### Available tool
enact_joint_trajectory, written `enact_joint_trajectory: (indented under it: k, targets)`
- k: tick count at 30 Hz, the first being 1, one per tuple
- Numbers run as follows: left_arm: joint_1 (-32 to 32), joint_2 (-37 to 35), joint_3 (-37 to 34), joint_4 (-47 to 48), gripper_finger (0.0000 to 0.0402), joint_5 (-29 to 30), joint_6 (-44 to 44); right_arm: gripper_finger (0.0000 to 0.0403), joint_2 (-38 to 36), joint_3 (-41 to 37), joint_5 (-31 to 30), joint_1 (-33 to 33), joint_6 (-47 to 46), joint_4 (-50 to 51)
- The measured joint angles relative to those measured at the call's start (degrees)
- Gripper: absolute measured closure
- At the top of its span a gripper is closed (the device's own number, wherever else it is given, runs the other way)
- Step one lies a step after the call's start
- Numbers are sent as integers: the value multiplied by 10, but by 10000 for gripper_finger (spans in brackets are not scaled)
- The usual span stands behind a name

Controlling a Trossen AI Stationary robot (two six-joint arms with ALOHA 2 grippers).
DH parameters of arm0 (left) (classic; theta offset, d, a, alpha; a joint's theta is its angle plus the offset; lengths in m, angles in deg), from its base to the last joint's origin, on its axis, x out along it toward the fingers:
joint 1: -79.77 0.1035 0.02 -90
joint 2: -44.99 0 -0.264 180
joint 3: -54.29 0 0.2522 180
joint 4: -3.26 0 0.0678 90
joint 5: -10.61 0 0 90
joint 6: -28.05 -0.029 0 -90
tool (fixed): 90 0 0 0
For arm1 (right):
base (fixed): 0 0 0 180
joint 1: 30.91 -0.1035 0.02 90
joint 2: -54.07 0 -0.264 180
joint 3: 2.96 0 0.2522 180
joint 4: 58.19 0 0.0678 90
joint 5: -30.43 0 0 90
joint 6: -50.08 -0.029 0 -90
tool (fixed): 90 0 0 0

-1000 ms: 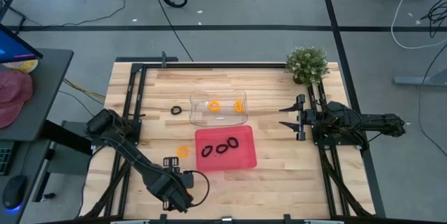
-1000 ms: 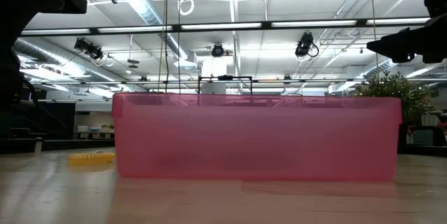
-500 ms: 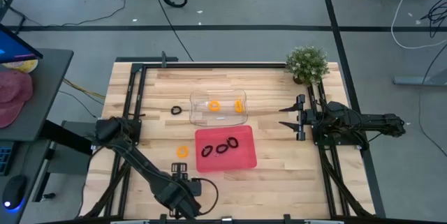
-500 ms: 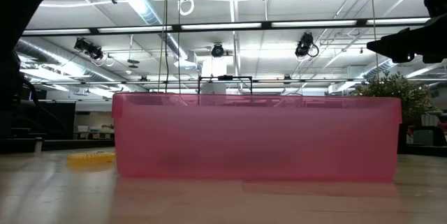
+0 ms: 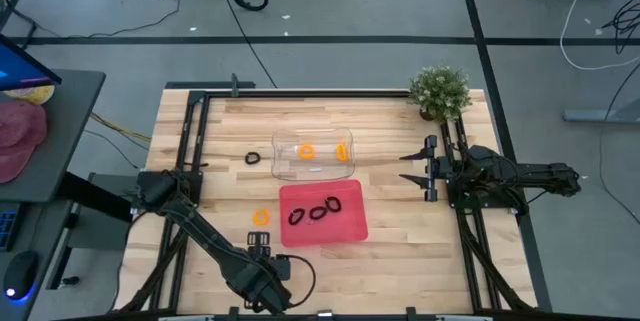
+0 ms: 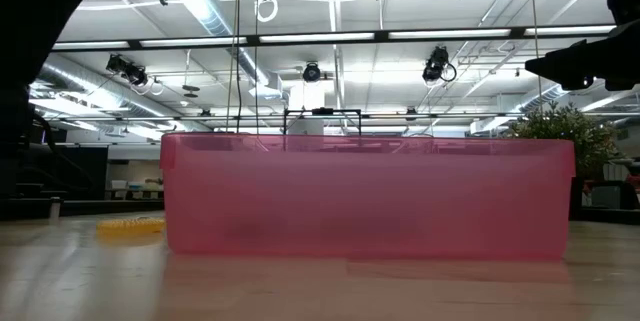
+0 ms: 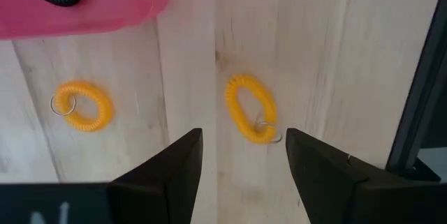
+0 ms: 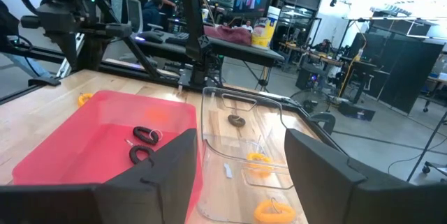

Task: Sort spring keychains
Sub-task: Put the yellow spring keychain into the transparent bin

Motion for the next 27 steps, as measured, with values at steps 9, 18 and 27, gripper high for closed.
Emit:
enact_joint_trajectory:
  k: [9, 18, 27]
  targets:
    - [1, 0, 0, 0, 191, 4, 0, 181, 0, 0, 0, 0, 0, 0]
    - [2, 0, 0, 0, 191, 7, 0, 181, 0, 0, 0, 0, 0, 0]
    - [2, 0, 0, 0, 191, 14, 4, 181, 0, 0, 0, 0, 0, 0]
